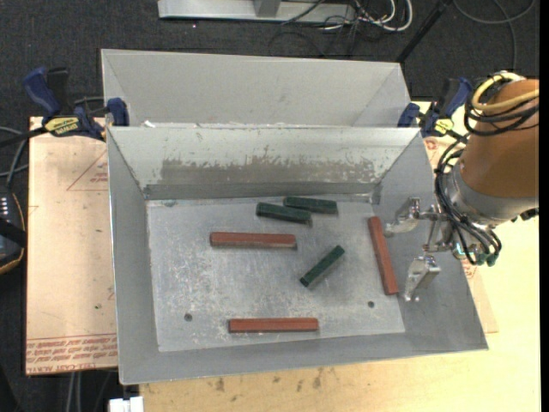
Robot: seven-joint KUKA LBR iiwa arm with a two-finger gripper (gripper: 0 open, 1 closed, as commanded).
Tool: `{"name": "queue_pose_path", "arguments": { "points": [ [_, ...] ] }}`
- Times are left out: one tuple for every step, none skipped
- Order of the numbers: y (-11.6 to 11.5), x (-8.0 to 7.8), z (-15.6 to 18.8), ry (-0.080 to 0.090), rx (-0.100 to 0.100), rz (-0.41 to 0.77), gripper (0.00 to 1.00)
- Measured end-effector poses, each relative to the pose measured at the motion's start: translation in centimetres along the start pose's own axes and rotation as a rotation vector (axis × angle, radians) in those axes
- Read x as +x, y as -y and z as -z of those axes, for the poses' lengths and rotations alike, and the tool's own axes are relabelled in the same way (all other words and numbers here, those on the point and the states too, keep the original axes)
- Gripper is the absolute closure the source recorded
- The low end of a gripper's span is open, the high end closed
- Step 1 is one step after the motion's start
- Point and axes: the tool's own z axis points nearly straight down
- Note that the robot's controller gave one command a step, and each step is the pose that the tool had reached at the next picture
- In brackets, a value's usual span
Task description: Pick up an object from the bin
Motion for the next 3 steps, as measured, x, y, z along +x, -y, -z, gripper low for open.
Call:
{"name": "queue_pose_path", "arguments": {
  "points": [
    [-0.1,-0.2,0.4,0.008,0.001,0.004,0.00],
    [-4.9,-2.8,-3.8,0.015,0.005,0.179,0.00],
    [-8.8,-3.8,-7.3,0.006,0.000,0.329,0.00]
  ]
}}
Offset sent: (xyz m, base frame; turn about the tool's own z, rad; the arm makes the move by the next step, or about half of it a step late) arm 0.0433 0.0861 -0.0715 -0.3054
